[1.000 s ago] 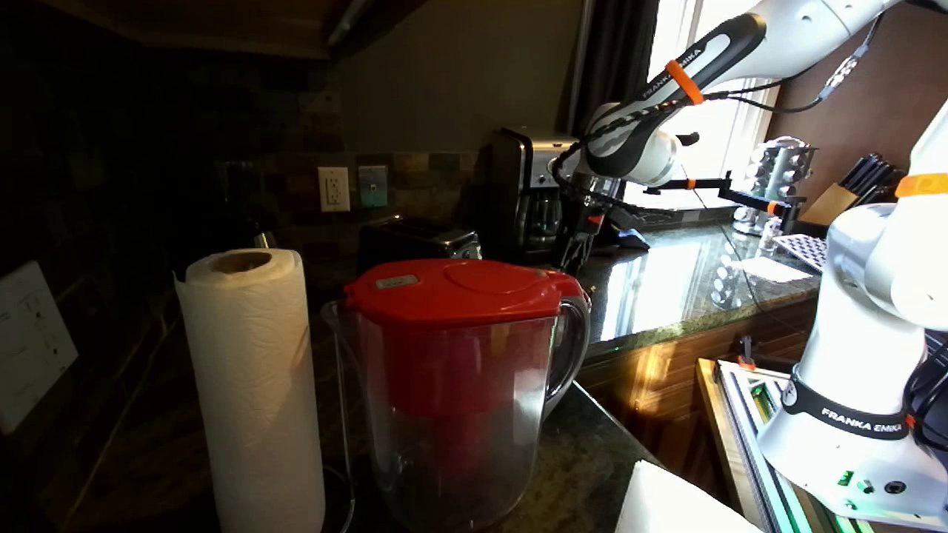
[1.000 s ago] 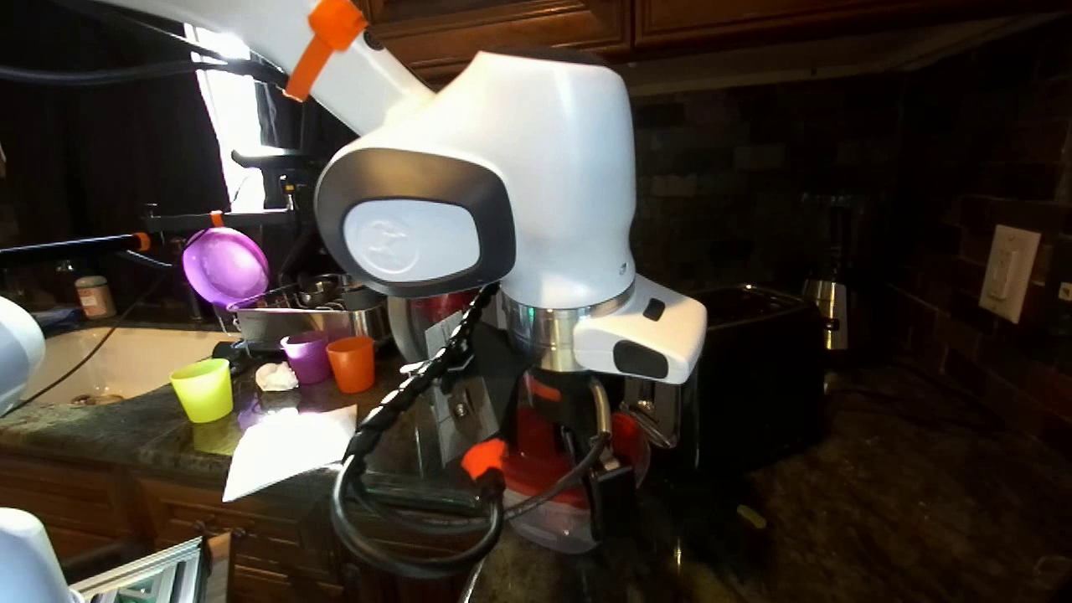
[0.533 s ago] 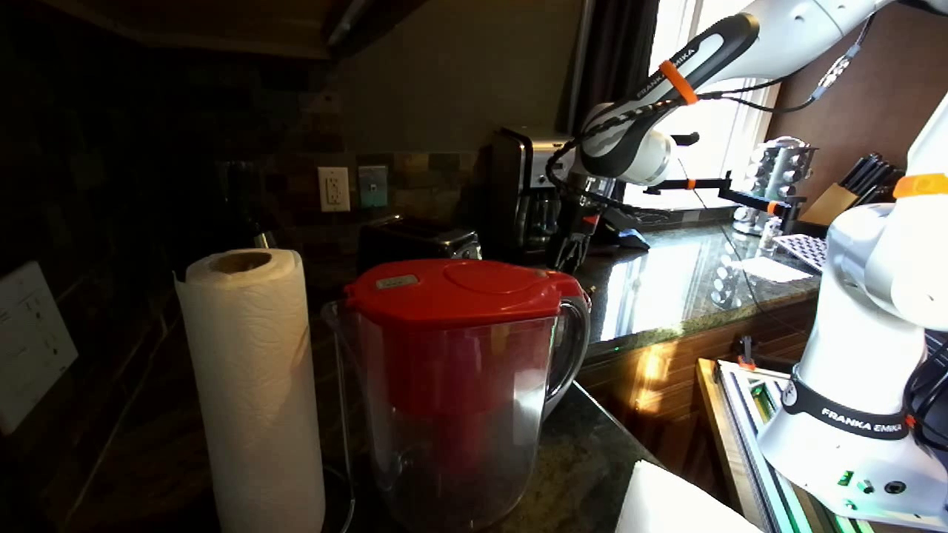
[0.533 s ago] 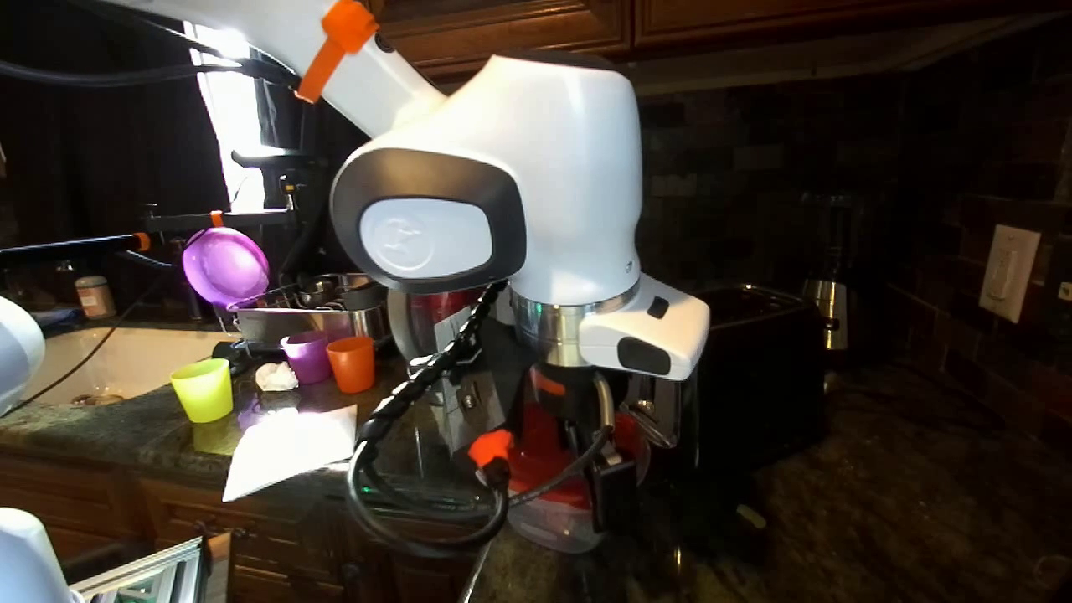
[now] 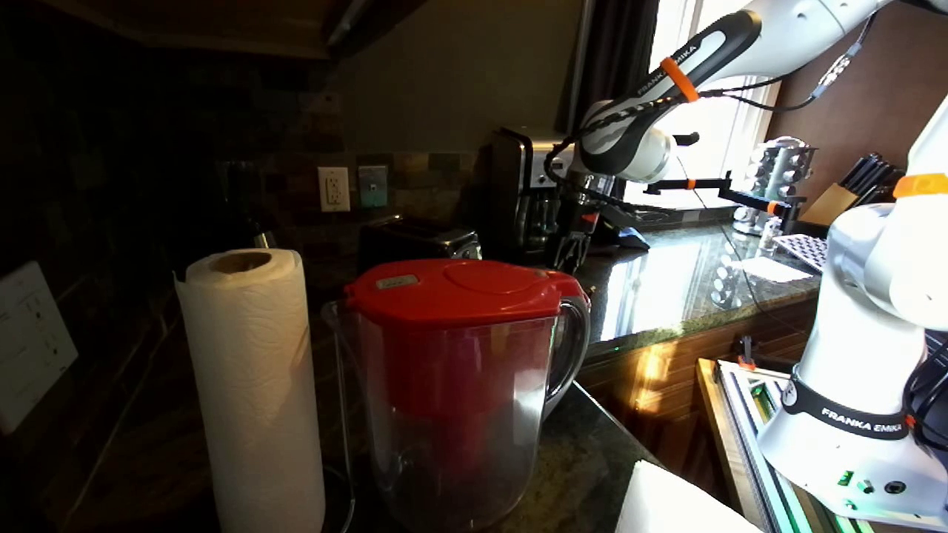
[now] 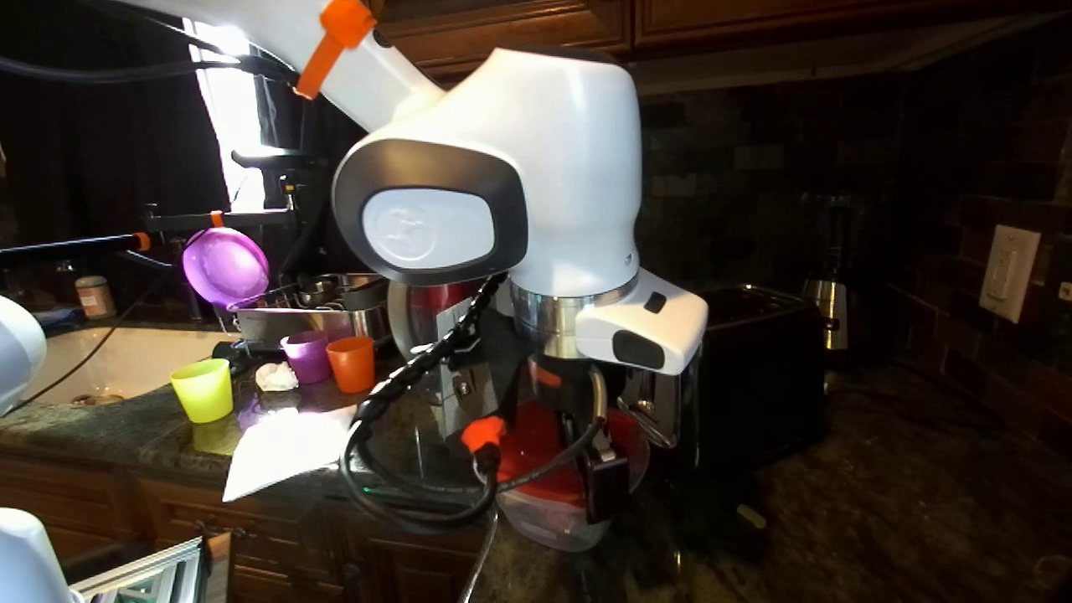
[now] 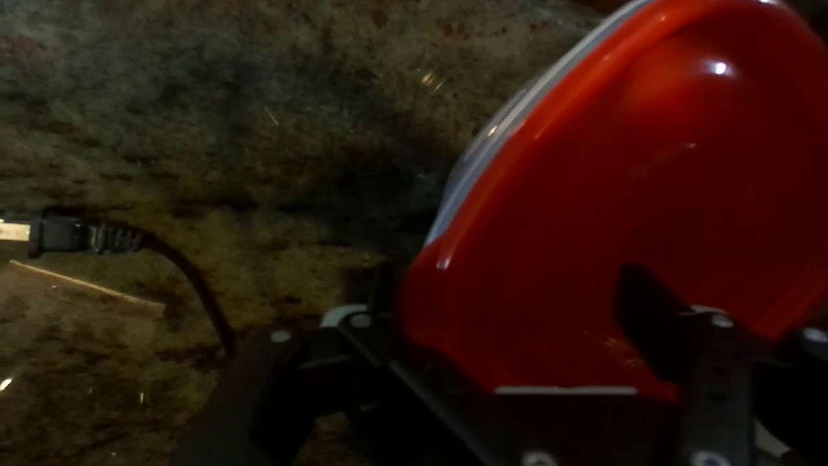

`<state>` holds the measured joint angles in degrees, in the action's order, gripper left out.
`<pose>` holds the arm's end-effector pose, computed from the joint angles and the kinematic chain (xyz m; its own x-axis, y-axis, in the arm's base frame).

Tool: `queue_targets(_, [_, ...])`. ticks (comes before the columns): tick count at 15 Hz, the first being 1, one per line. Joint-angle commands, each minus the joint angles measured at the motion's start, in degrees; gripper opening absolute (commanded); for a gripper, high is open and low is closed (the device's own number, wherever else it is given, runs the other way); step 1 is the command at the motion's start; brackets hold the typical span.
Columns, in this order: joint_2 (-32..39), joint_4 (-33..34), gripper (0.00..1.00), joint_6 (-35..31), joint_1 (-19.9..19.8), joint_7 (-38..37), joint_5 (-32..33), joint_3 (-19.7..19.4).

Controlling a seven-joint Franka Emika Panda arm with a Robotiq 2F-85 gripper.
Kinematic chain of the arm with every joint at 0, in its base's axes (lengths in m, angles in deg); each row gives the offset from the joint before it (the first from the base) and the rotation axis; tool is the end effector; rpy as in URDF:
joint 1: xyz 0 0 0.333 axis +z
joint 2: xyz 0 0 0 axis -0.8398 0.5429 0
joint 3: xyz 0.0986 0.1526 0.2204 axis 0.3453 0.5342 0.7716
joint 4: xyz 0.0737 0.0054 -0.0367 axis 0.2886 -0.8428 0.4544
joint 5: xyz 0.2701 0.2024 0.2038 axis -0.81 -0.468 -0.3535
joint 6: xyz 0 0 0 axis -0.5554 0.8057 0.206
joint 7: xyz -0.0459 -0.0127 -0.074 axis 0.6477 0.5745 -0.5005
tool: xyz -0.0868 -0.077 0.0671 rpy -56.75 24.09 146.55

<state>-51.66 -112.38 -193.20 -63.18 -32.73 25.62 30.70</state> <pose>0.4167 -0.1489 0.2756 0.9446 -0.3128 0.0997 -0.2853 -0.9323 -0.2221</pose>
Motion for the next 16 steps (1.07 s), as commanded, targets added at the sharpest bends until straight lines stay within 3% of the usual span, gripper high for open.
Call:
queue_targets(1, [-1.37, -0.03, 0.56, 2.17, -1.2, -2.1, 1.39, 0.8])
queue_targets(2, [-1.49, 0.0, 0.45, 2.28, -1.23, -2.08, 1.39, 0.78])
queue_targets(4, [-1.82, -0.07, 0.33, 2.09, -1.33, -2.24, 1.59, 0.82])
queue_targets(7, [-2.15, 0.02, 0.25, 1.95, -1.55, -2.47, 2.05, 0.9])
queue_targets(11, [-2.28, 0.24, 0.32, 1.9, -1.69, -2.92, 2.84, 1.12])
queue_targets(16, [-2.41, 0.5, 0.31, 2.07, -1.6, -3.03, 3.11, 1.17])
